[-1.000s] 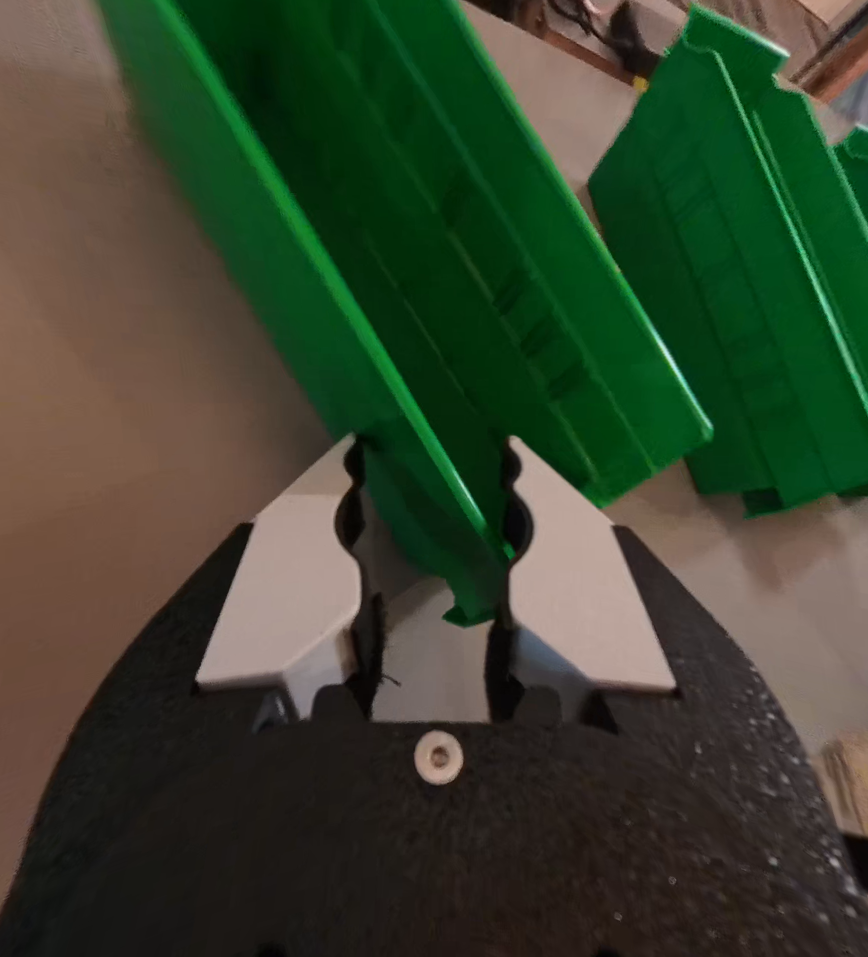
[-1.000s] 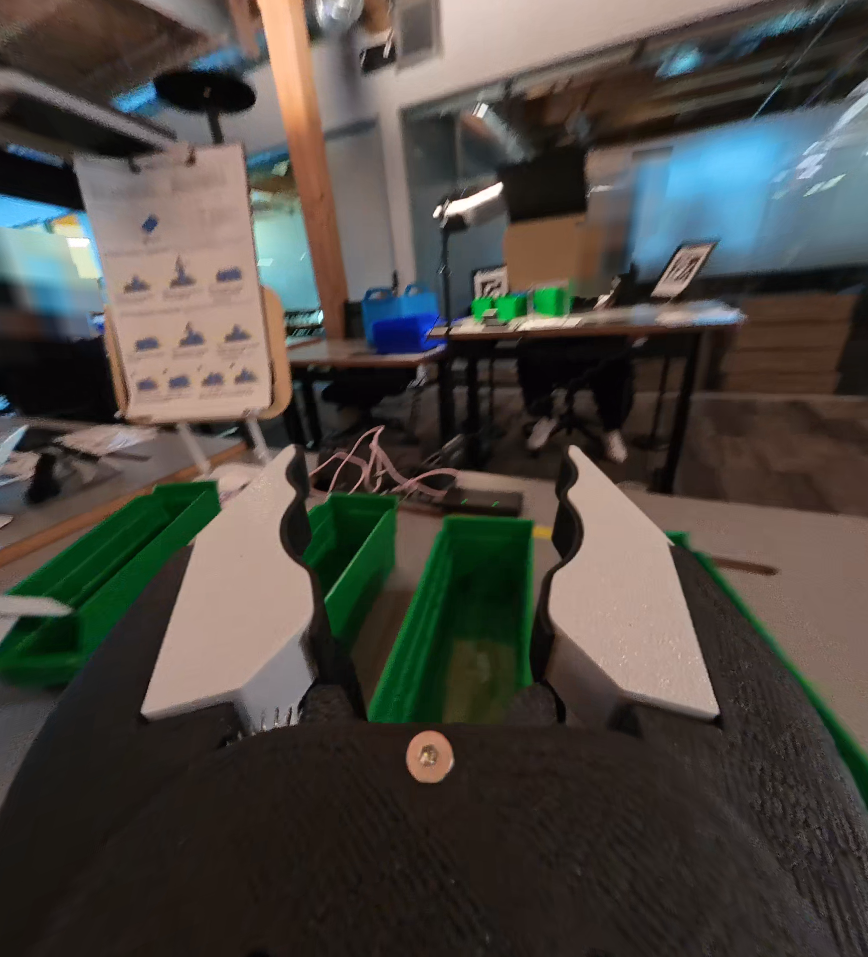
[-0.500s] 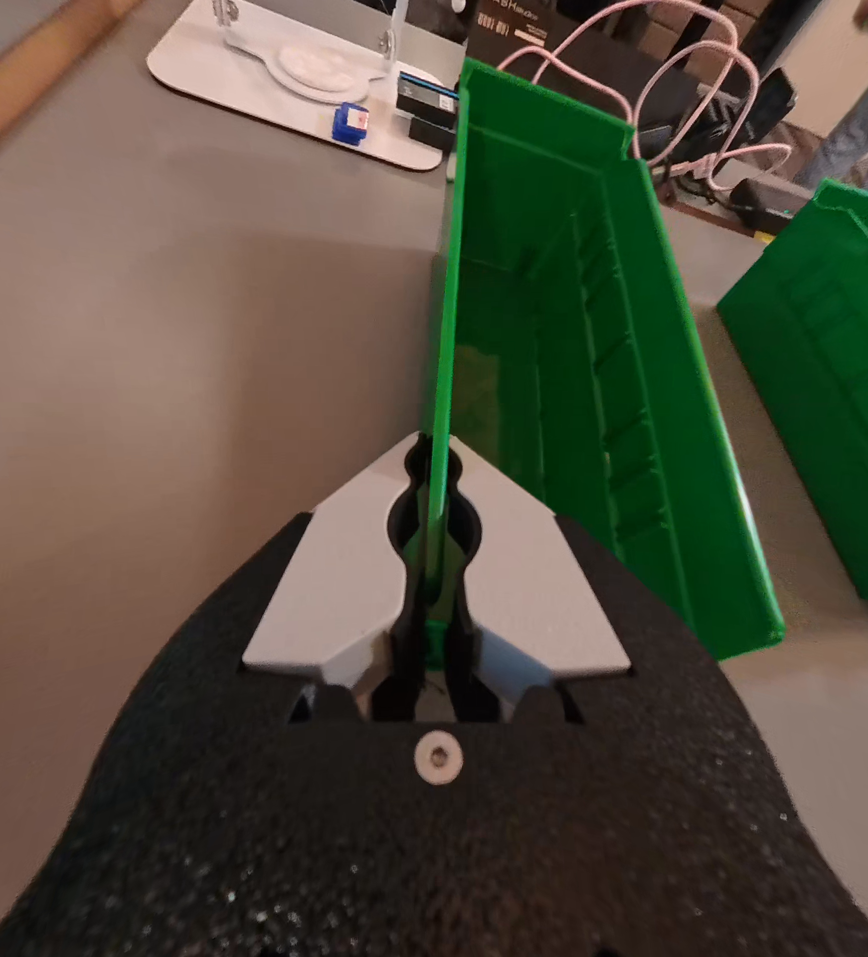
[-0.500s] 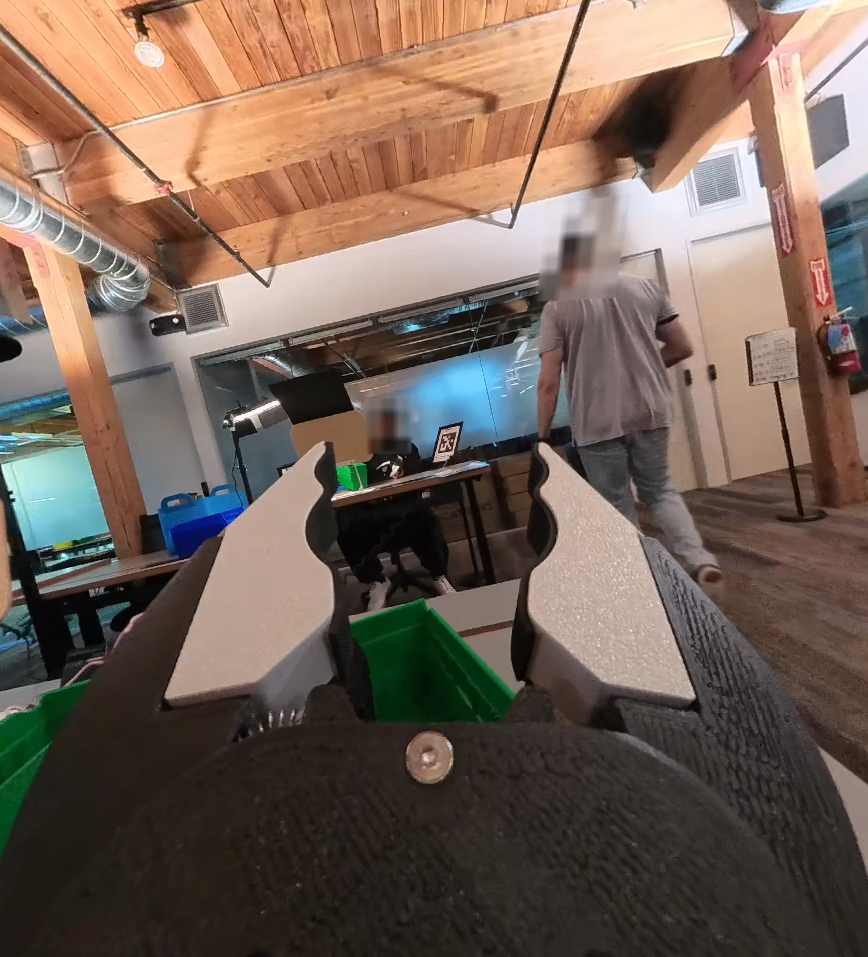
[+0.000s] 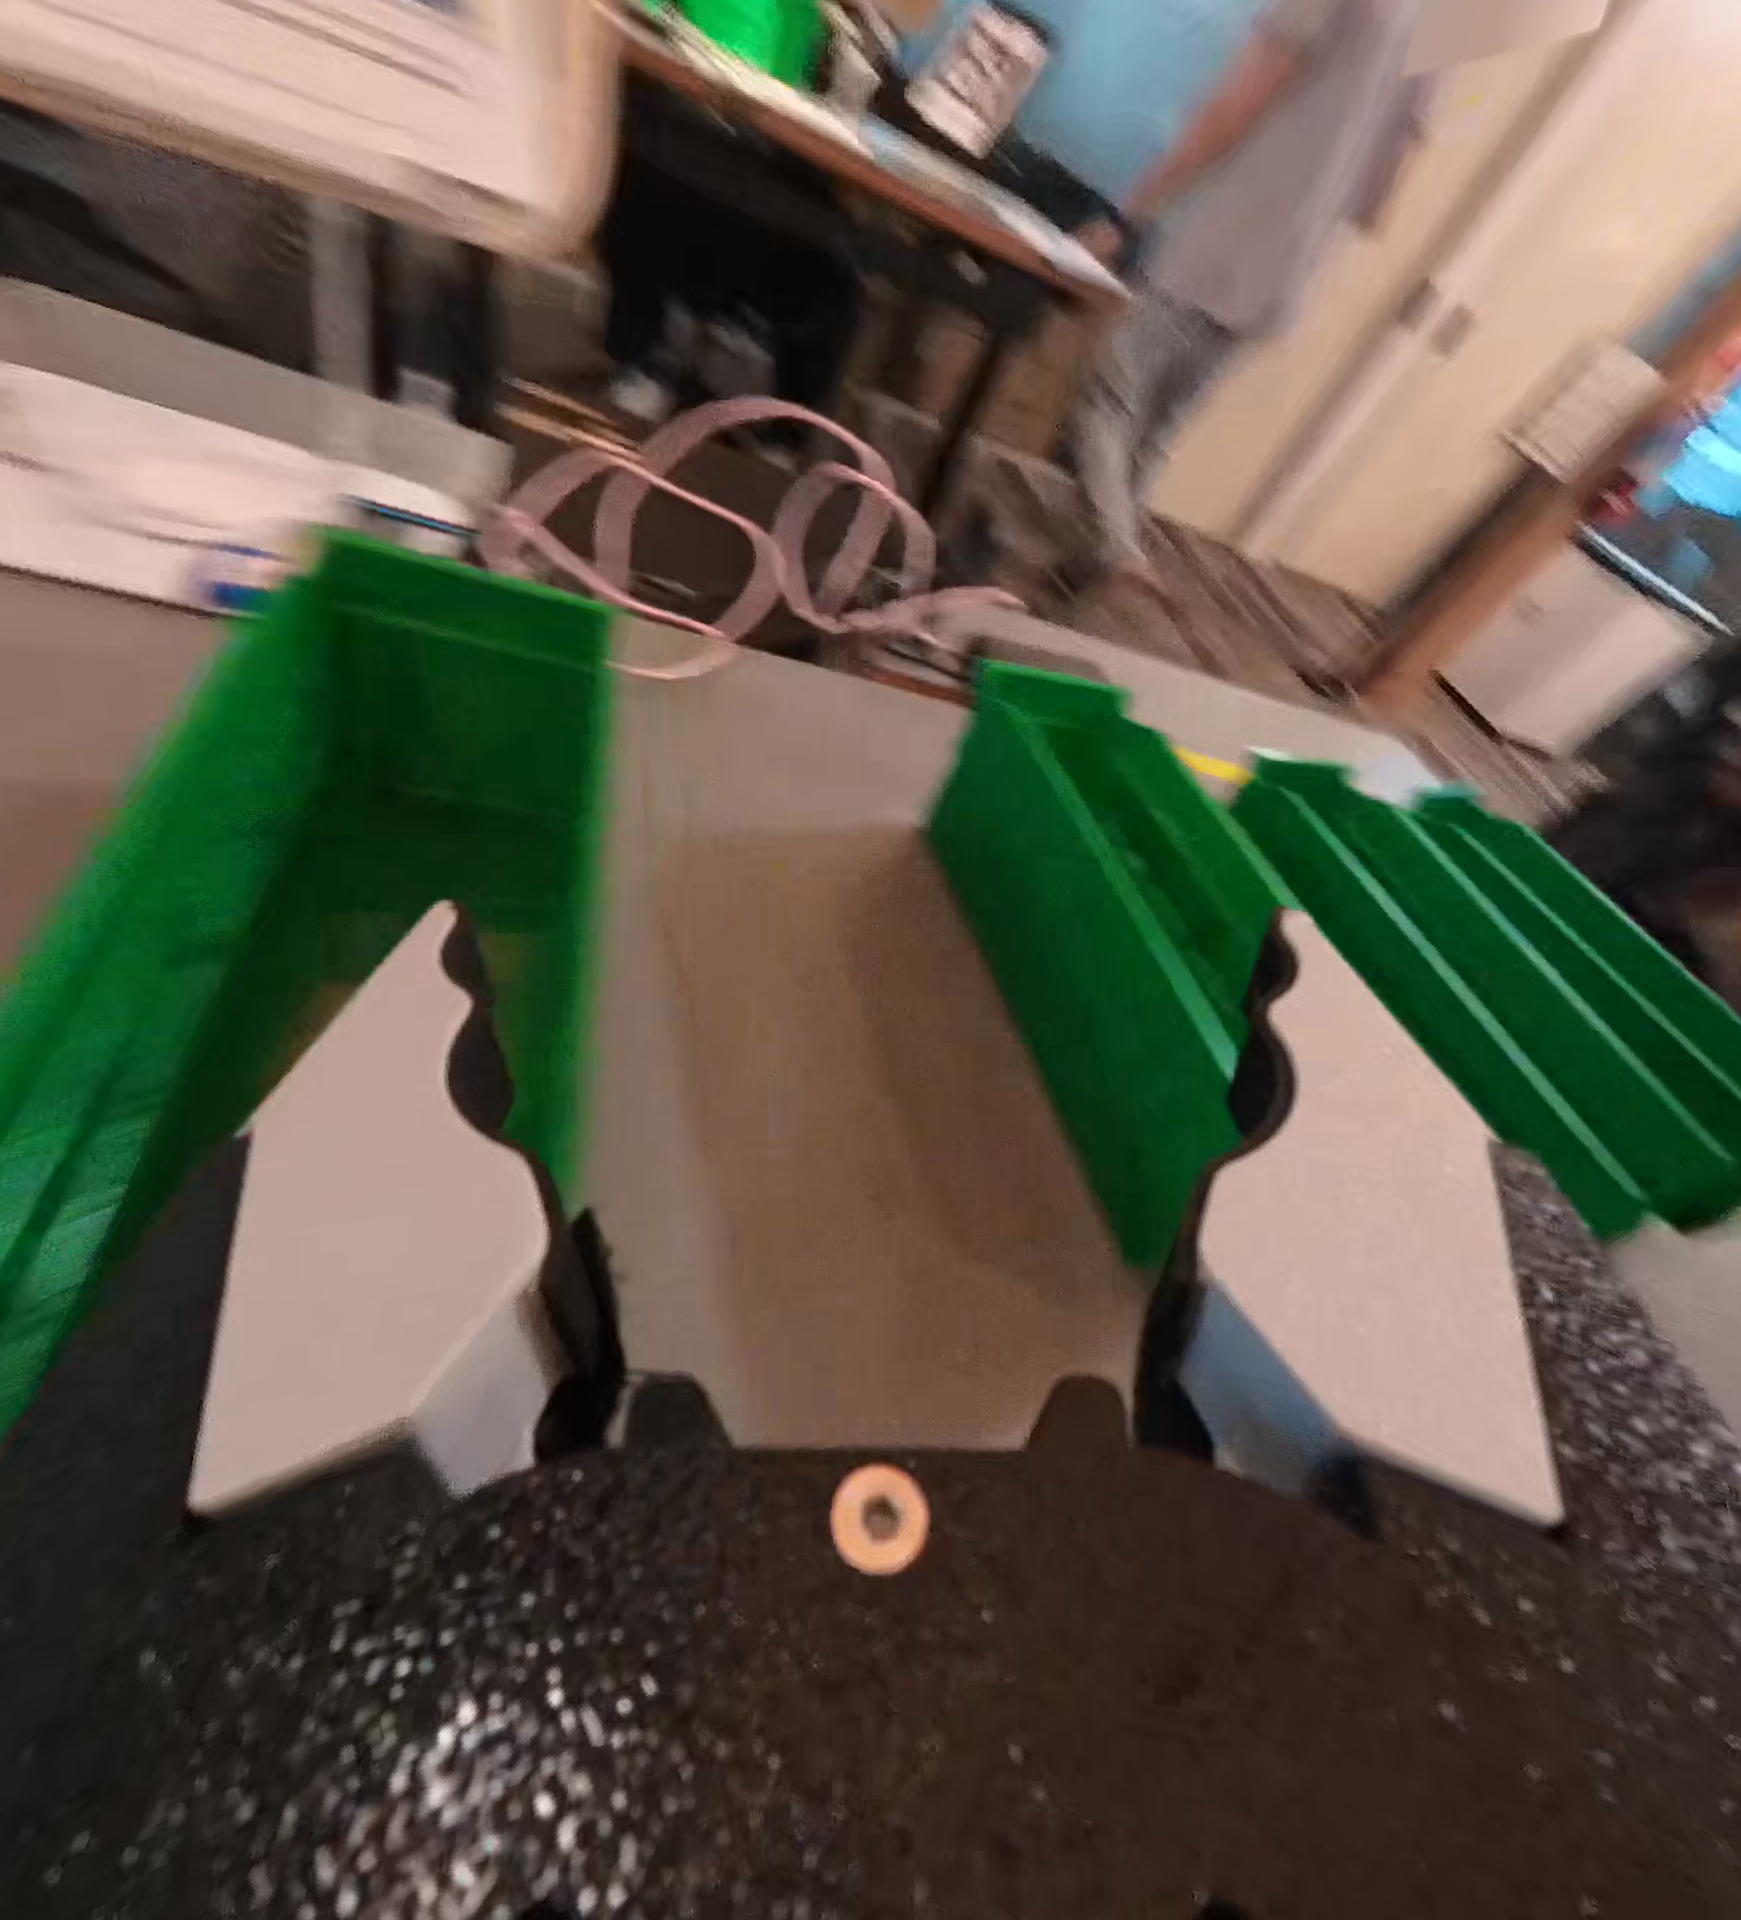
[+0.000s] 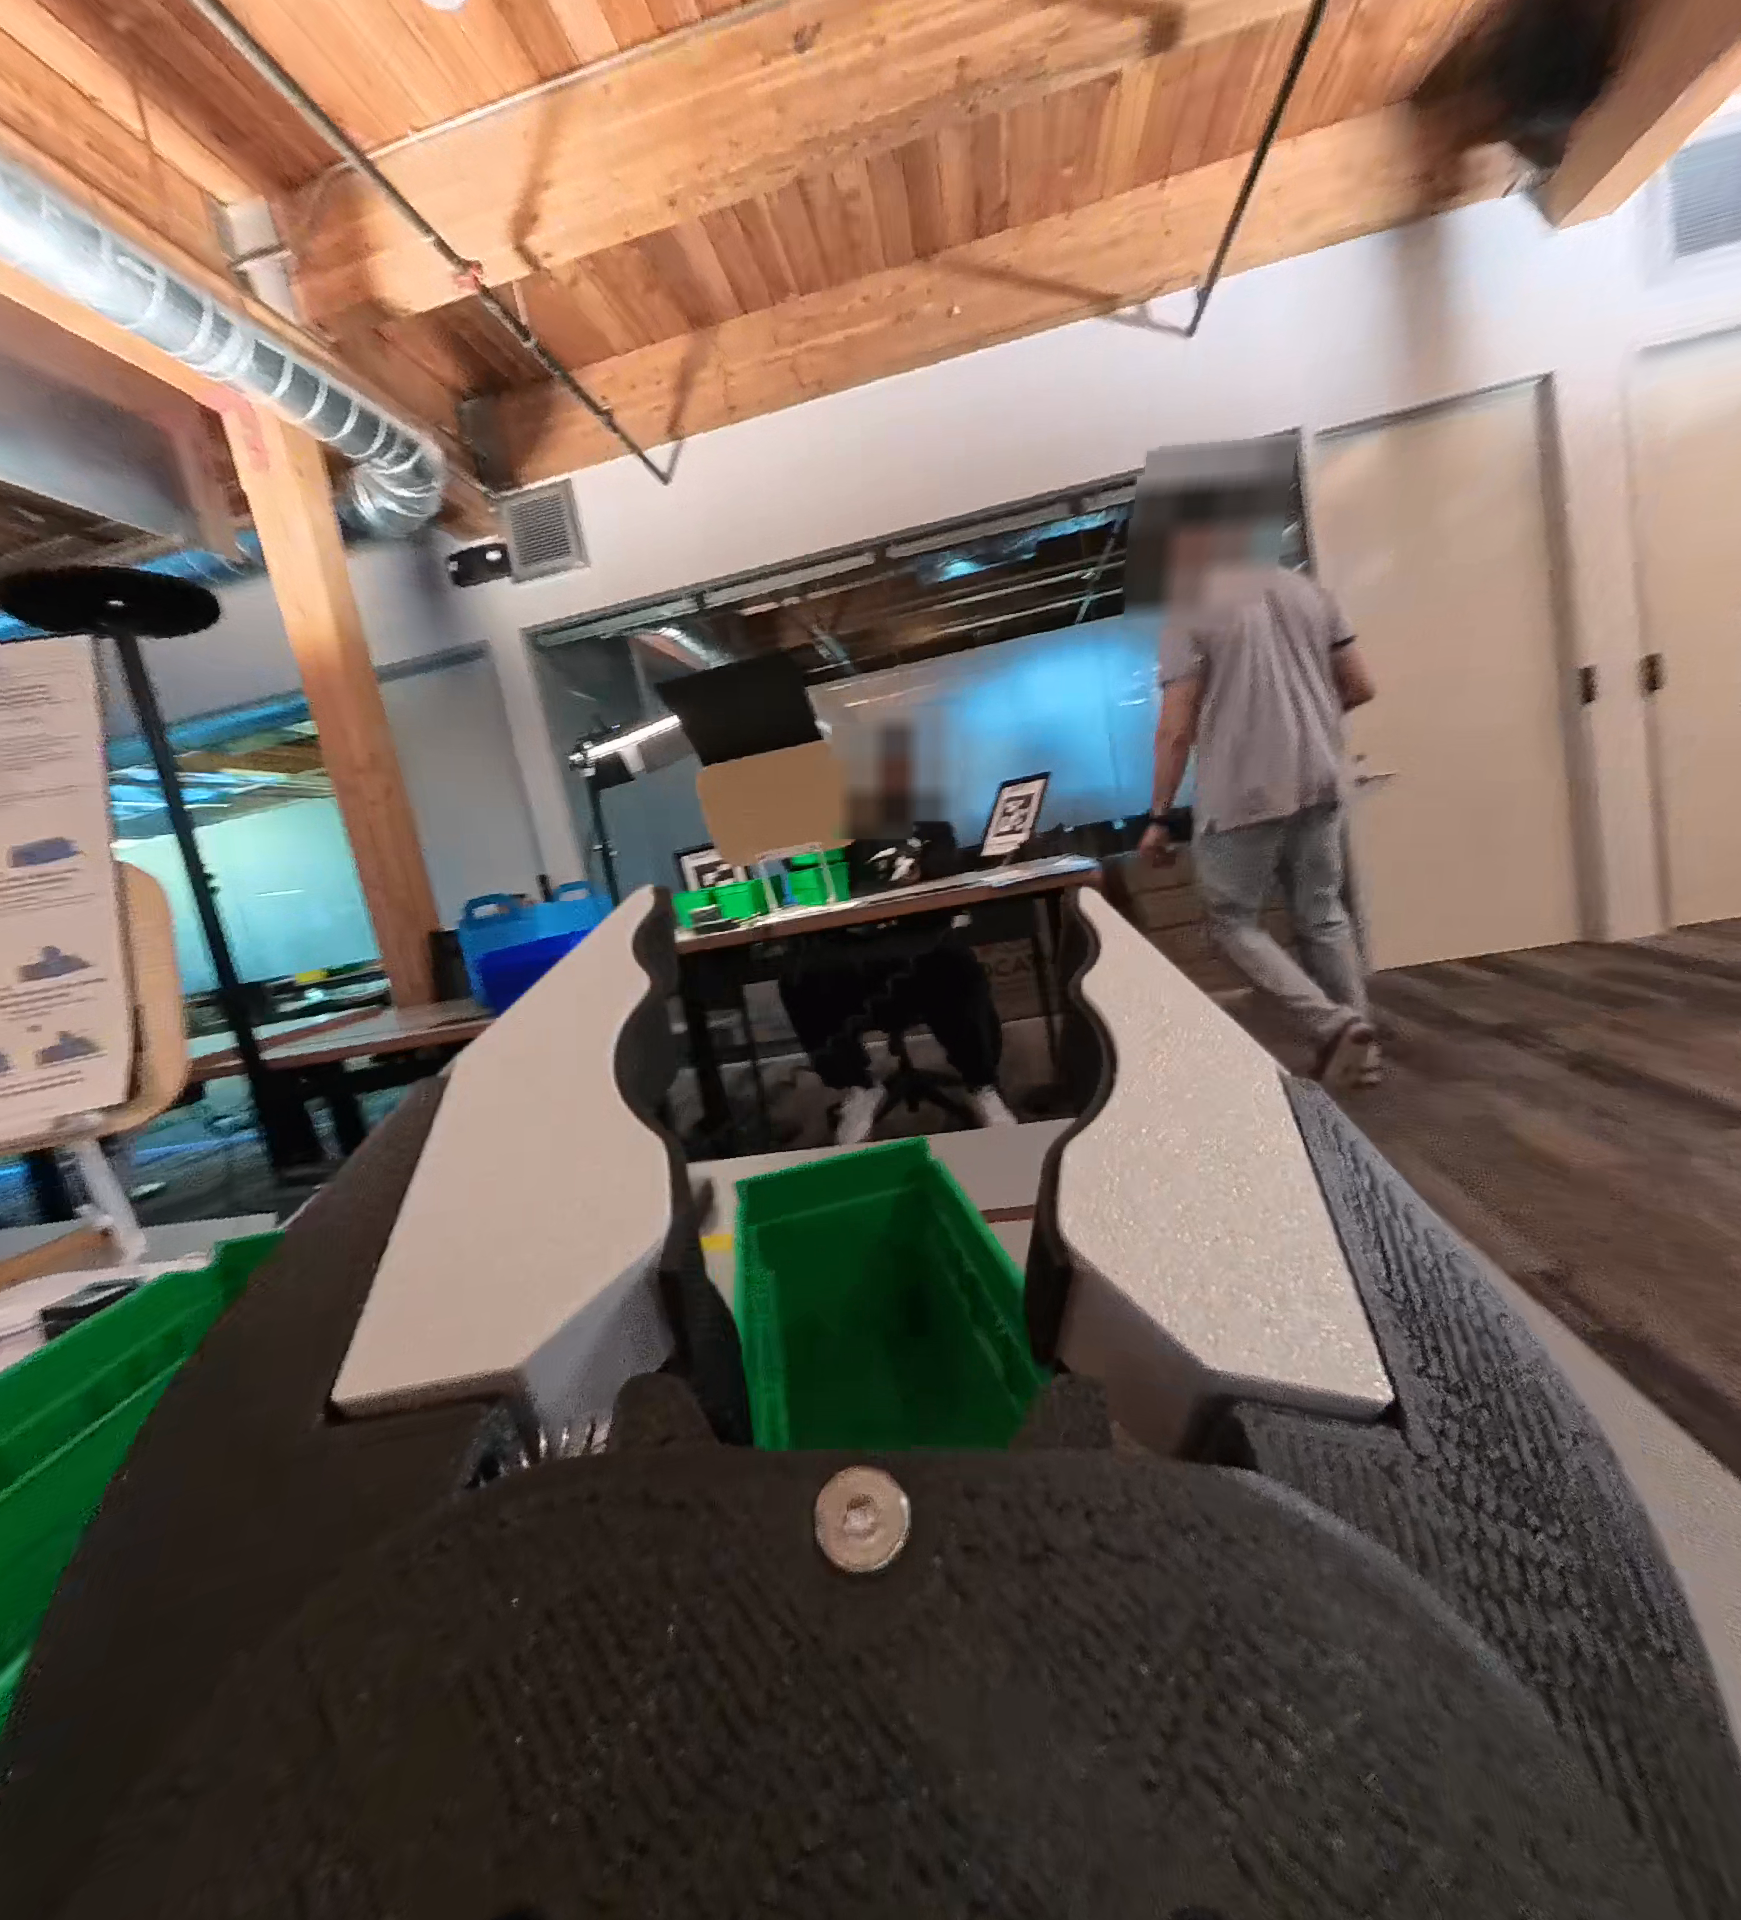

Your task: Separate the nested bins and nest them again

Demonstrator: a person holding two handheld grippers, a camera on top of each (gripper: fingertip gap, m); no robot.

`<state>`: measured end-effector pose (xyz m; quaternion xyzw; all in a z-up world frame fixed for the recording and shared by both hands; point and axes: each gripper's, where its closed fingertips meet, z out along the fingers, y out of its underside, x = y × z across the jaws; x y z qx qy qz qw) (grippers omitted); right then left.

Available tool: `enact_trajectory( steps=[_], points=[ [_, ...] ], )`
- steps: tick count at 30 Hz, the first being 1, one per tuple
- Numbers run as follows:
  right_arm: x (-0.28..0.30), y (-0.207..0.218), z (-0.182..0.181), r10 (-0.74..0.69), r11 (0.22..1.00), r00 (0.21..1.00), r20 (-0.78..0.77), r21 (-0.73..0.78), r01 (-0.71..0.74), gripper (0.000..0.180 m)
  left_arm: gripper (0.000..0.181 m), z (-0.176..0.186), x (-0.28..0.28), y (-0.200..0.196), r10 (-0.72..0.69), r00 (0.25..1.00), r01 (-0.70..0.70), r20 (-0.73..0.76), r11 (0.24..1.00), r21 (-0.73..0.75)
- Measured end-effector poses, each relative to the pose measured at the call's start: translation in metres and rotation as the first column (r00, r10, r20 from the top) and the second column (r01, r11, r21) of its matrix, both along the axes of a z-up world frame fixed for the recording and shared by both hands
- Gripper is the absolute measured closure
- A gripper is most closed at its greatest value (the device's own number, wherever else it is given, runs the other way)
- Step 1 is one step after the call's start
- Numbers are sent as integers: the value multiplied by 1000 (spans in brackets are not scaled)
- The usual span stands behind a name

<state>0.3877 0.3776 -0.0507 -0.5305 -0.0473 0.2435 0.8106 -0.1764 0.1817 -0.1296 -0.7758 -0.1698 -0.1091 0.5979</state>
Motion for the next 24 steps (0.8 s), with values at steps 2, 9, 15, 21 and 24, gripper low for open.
enact_trajectory(
  steps=[2,9,15,21,24],
  points=[
    [-10,3,-3,47,999,999,4,-22,-47,107,35,4,60,44,-161,987,162,19,984,-72],
    [-28,5,-10,139,989,990,29,-64,-137,107,21,-45,163,158,-293,956,264,-9,873,-410],
    [-32,4,-10,200,977,980,15,-80,-198,106,23,-74,174,190,-246,967,166,-72,814,-556],
    [-30,3,-9,250,963,968,-34,-94,-253,107,21,-106,163,176,-193,978,75,-83,690,-720],
    [-32,2,-8,275,956,960,-47,-96,-278,106,23,-127,168,165,-225,974,111,-35,603,-790]
  ],
)
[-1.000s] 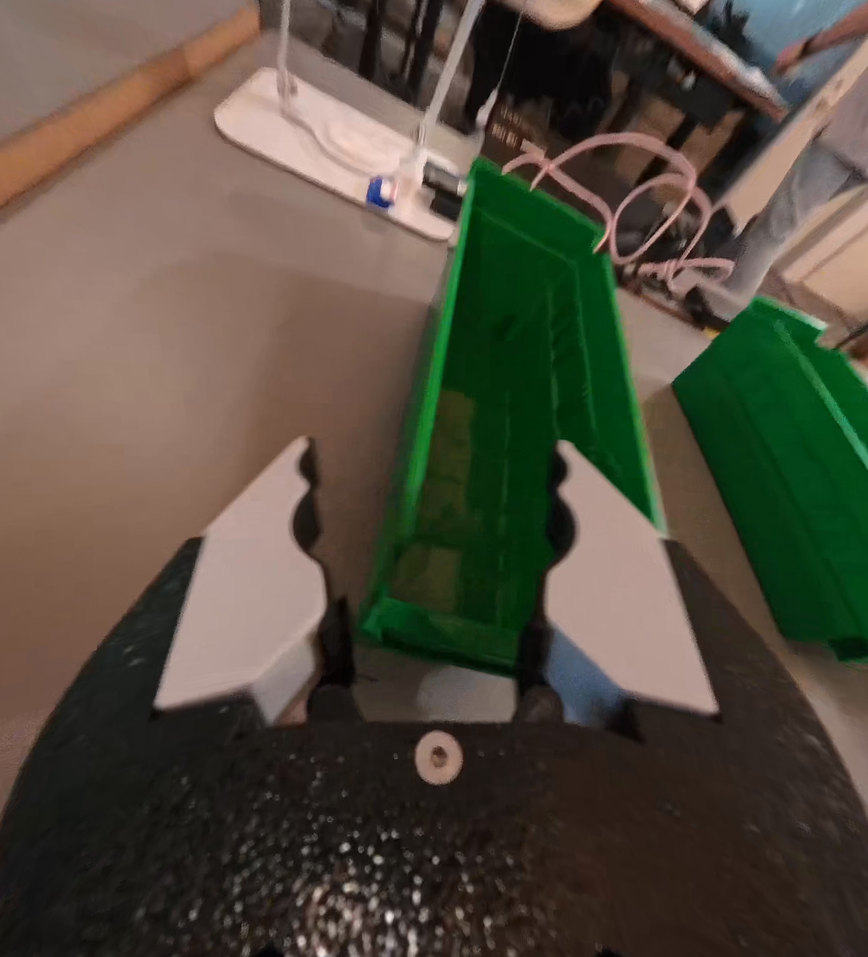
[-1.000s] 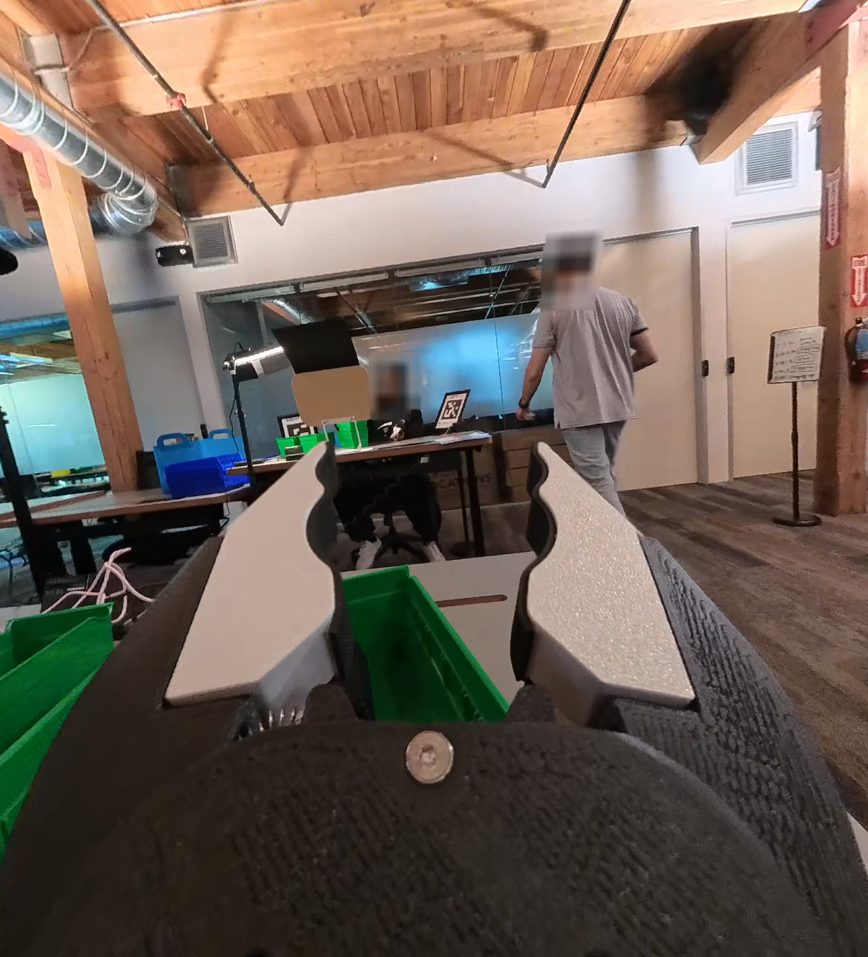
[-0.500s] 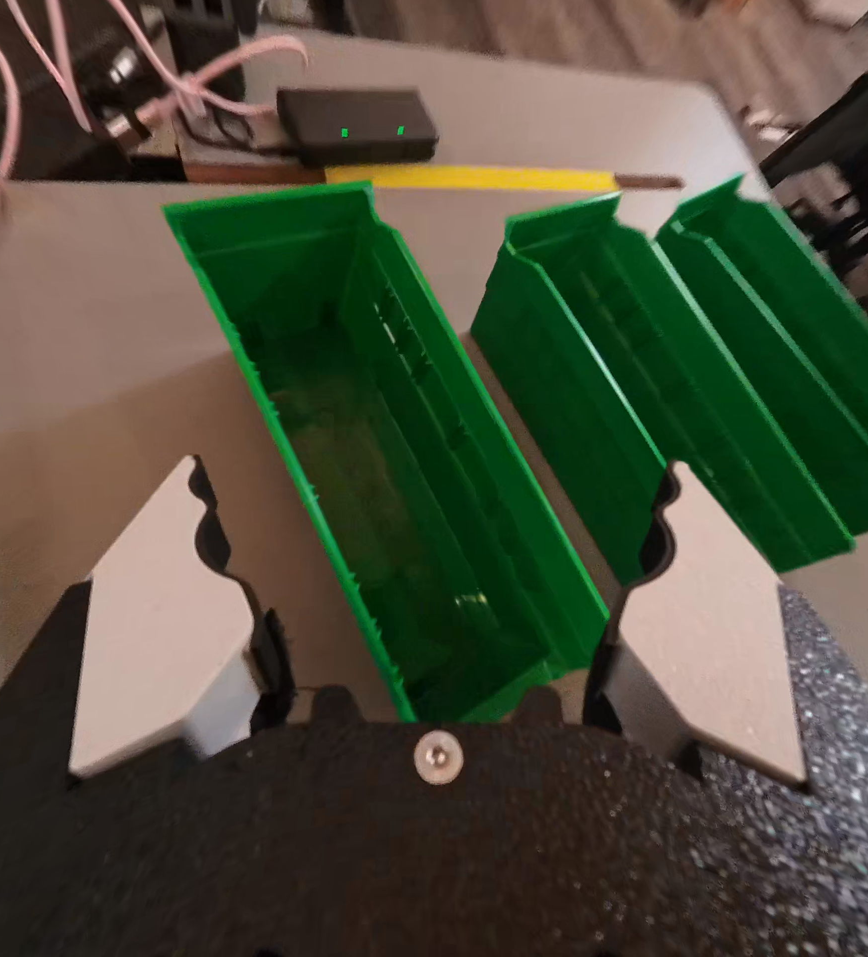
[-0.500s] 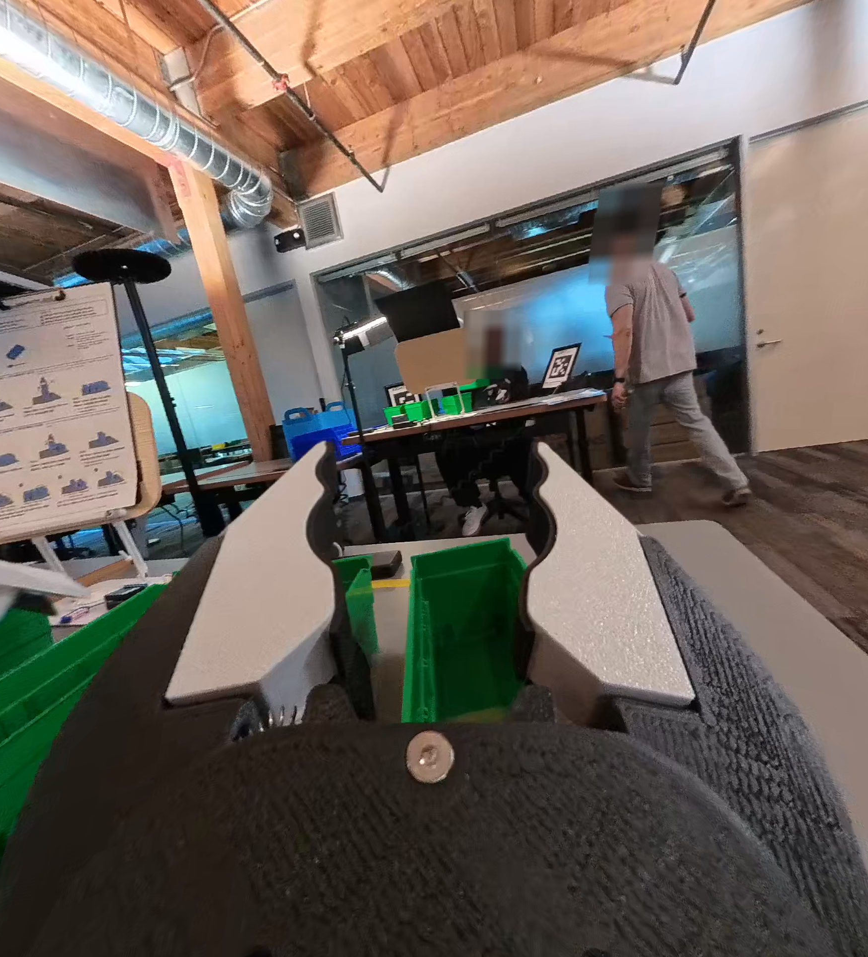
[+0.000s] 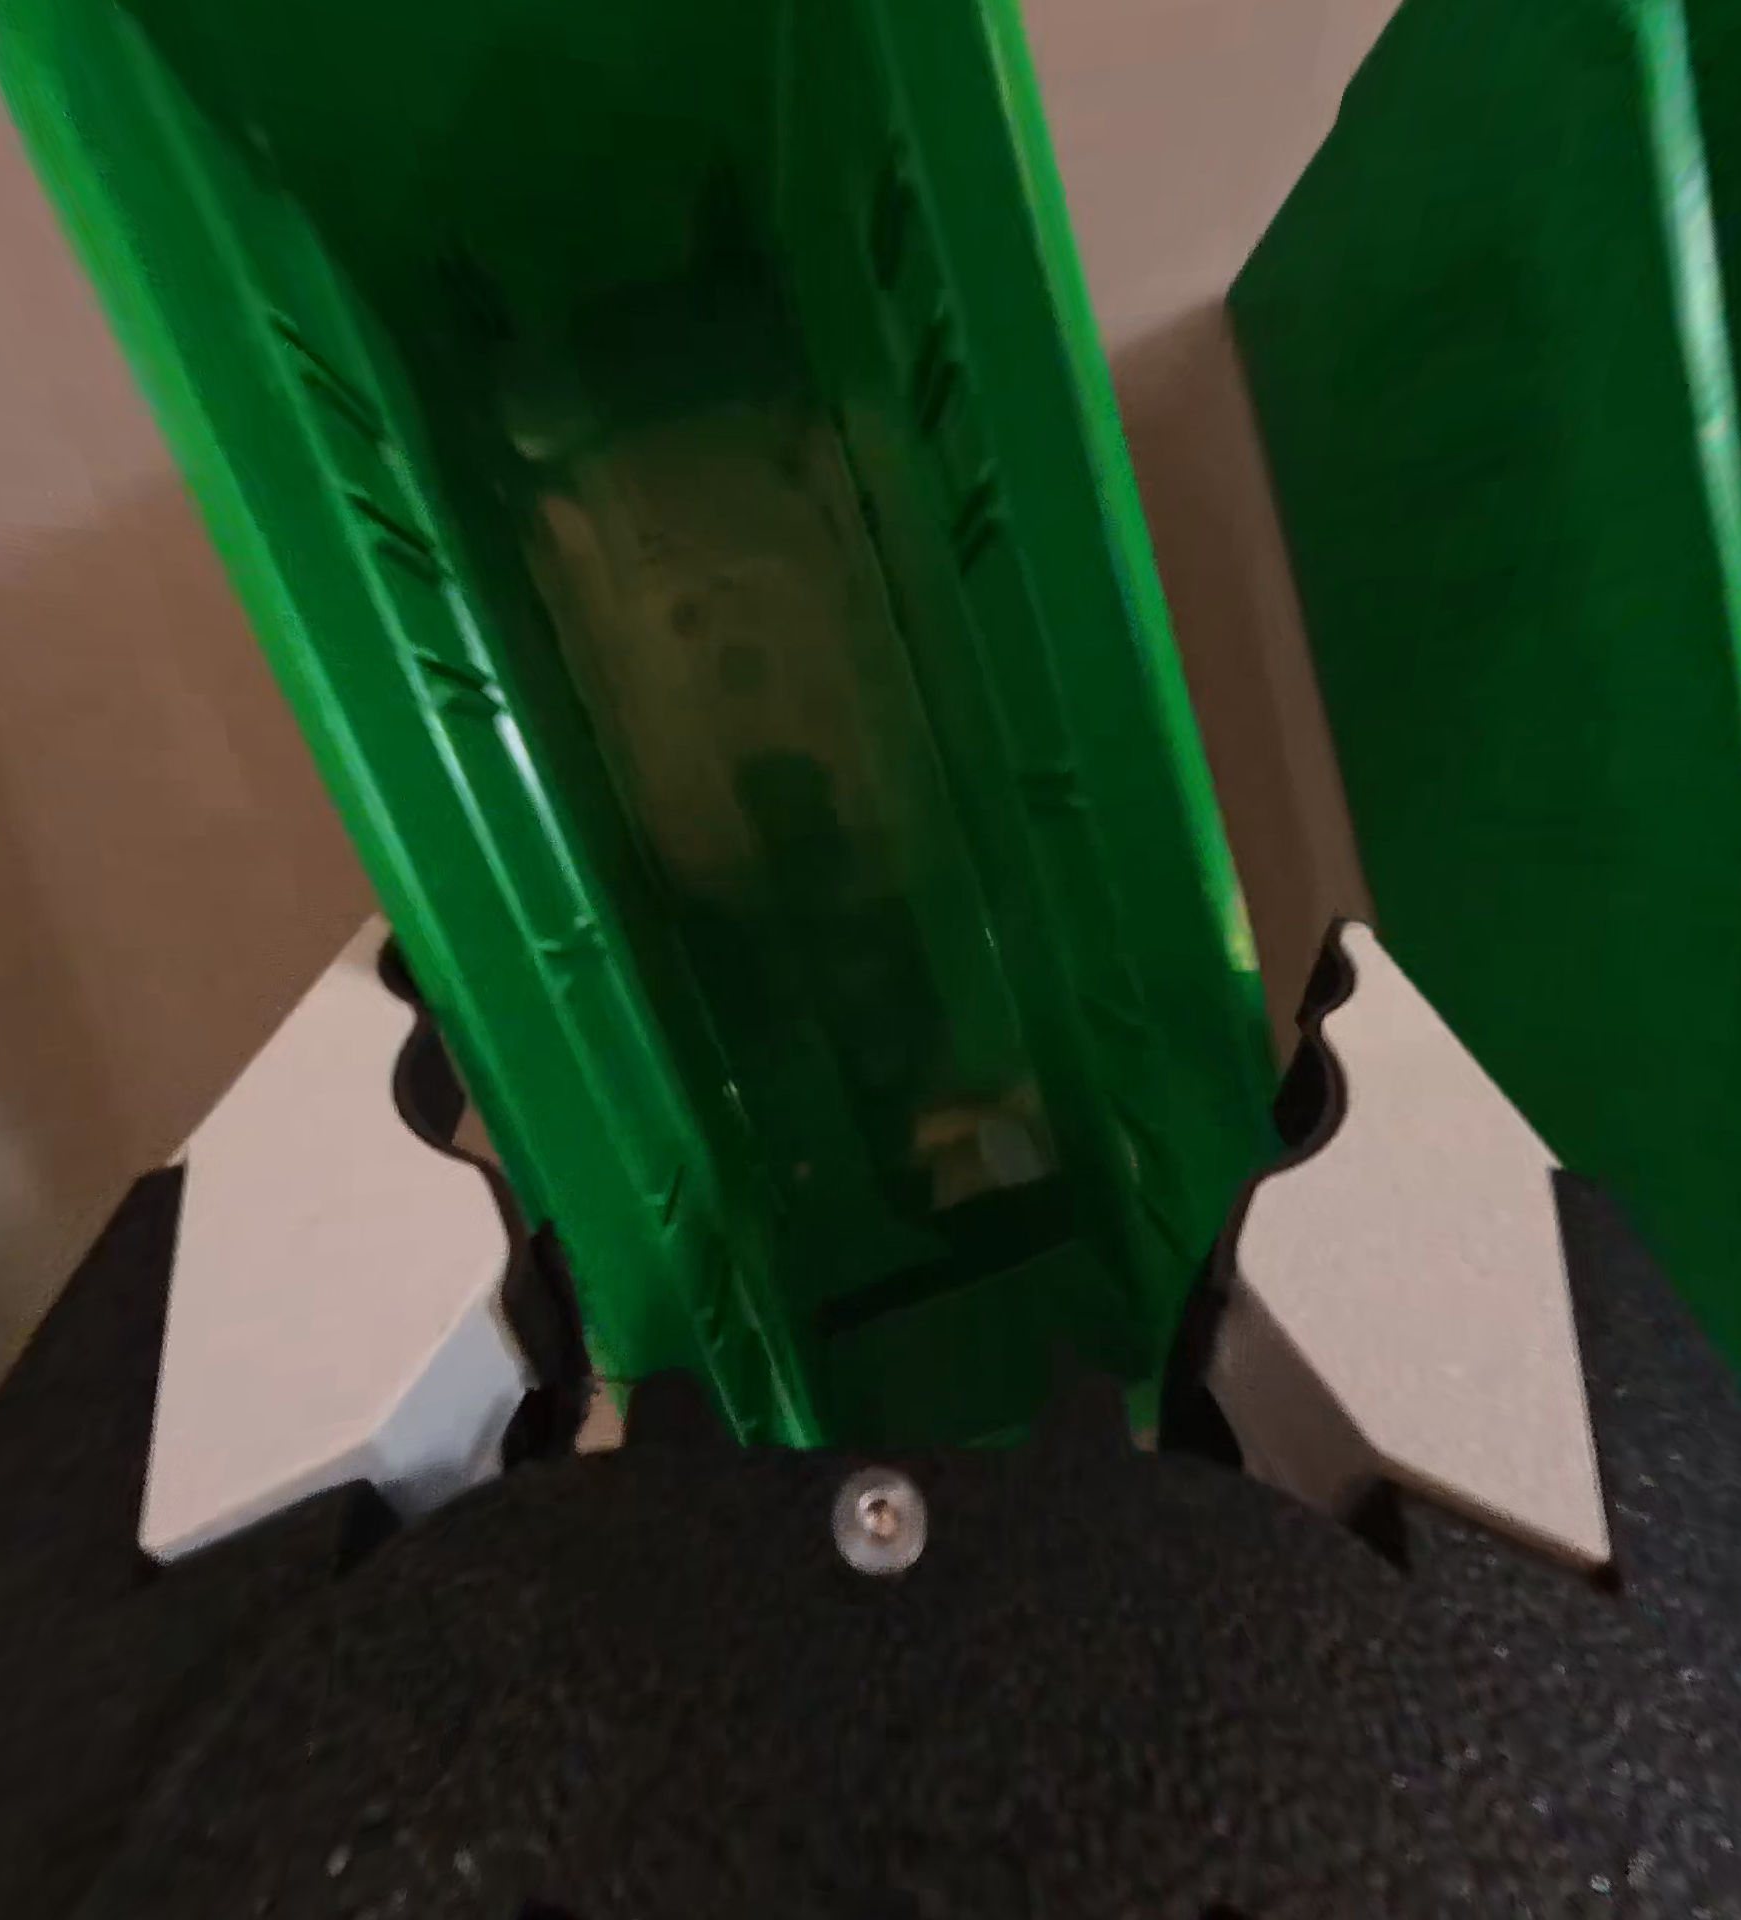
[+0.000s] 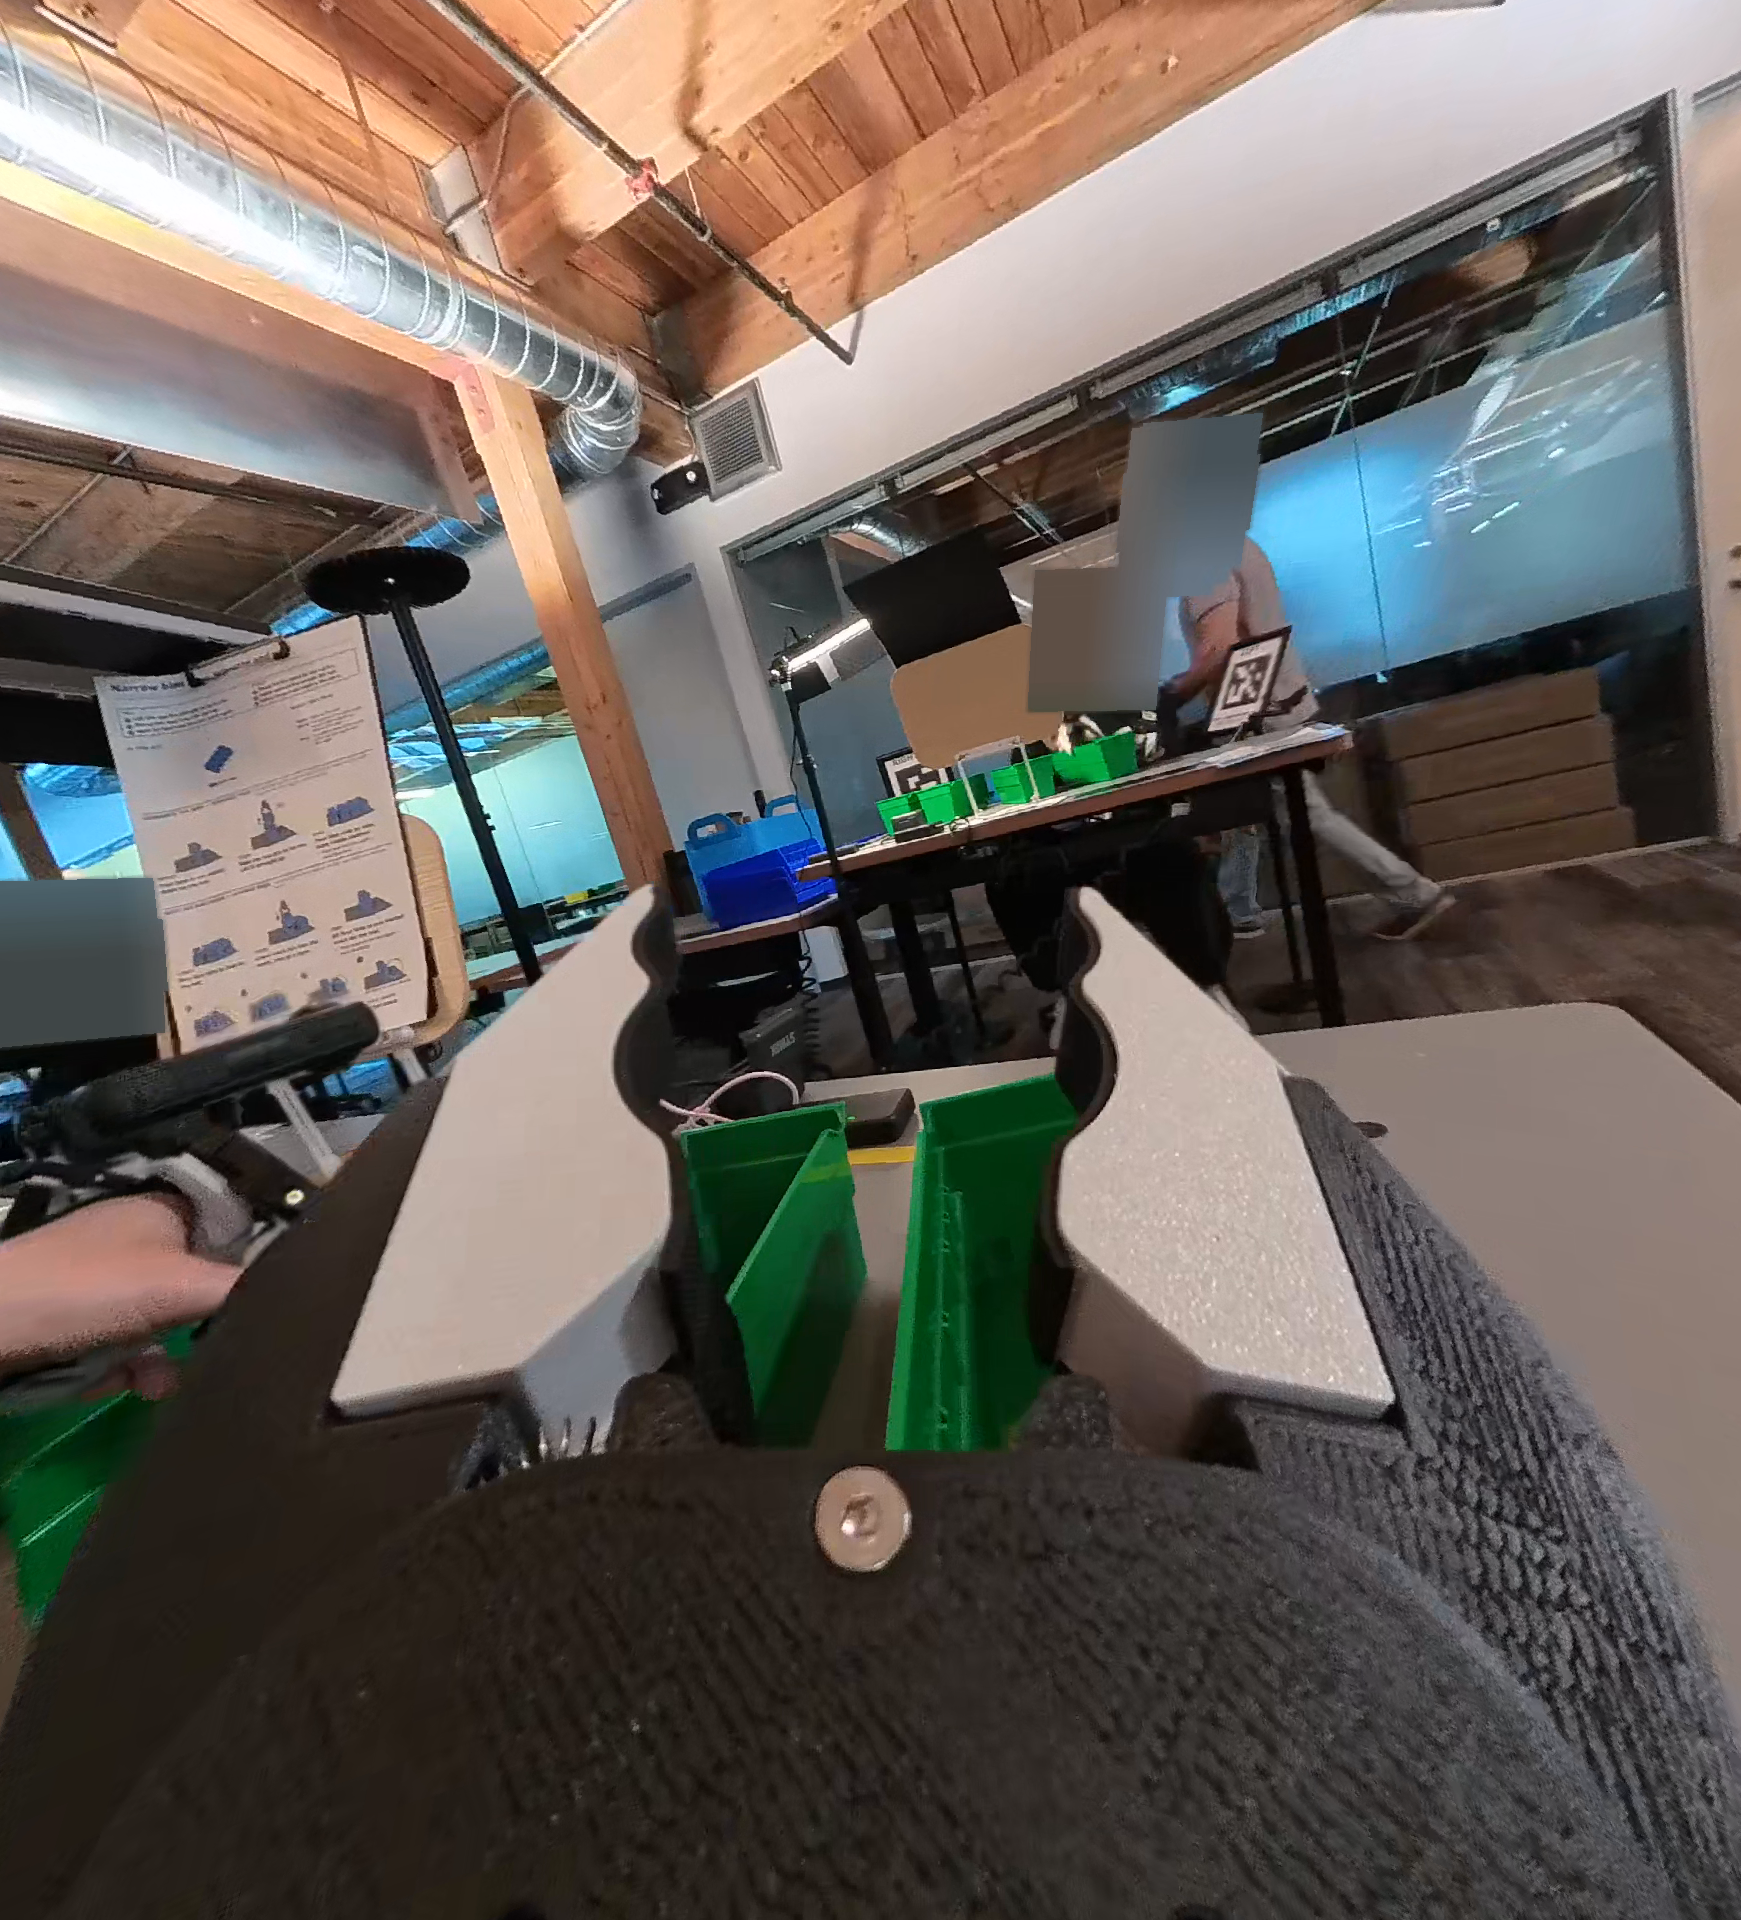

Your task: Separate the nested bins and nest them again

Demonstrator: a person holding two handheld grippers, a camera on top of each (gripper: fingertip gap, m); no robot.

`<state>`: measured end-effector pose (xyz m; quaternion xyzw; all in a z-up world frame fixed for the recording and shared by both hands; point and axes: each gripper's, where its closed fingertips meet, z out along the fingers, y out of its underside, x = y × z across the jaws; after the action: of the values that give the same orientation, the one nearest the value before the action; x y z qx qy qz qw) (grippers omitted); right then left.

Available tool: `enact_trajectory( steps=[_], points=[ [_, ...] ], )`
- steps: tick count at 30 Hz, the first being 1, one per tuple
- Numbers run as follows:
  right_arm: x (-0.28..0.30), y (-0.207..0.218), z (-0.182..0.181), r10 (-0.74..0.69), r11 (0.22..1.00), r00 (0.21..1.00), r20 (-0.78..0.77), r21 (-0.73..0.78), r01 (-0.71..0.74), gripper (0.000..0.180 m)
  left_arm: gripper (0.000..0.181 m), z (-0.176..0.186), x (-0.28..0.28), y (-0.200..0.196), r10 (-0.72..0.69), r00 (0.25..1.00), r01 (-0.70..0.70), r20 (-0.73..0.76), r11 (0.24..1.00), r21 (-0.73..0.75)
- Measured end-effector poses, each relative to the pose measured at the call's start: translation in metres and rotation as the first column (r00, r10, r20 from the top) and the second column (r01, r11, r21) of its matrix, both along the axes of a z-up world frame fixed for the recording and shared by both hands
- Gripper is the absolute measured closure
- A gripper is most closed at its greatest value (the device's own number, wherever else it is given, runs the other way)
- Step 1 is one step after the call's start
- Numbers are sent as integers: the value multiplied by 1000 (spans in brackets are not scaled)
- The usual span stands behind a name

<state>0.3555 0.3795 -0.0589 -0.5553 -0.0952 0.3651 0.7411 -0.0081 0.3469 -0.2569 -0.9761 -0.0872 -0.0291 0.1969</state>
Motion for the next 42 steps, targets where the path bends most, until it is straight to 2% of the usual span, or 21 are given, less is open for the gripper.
enact_trajectory(
  steps=[2,5,9,13,17,23,28,31,35,42],
  points=[
    [-1,-1,1,8,1000,1000,-2,1,-8,106,34,2,0,-1,-19,1000,18,10,1000,13],
    [-3,-1,0,18,1000,1000,3,-5,-18,106,43,3,-3,-15,-59,998,59,8,998,-26],
    [-2,0,-1,30,999,1000,-11,-19,-30,106,61,12,-21,-18,-144,989,147,-42,985,88],
    [-1,0,0,41,999,998,-37,-22,-42,106,72,26,-58,-35,-146,984,162,-104,971,174],
    [-1,0,-1,45,998,998,-45,-33,-46,107,74,67,-83,-59,-140,987,158,-83,943,292],
    [-2,3,-5,56,996,997,-59,-65,-59,107,67,145,-124,-111,-137,987,158,-85,921,357],
    [0,4,-5,53,996,996,-75,-74,-58,107,64,178,-181,-134,-96,988,137,-120,901,410],
    [0,5,-6,56,995,995,-83,-83,-63,107,66,173,-212,-143,-91,990,127,-108,907,402],
    [0,6,-7,61,993,994,-93,-94,-70,107,66,149,-243,-154,-118,988,146,-102,927,347],
    [1,7,-9,64,991,993,-102,-108,-75,107,65,118,-263,-160,-143,990,142,-23,932,332]
  ],
)
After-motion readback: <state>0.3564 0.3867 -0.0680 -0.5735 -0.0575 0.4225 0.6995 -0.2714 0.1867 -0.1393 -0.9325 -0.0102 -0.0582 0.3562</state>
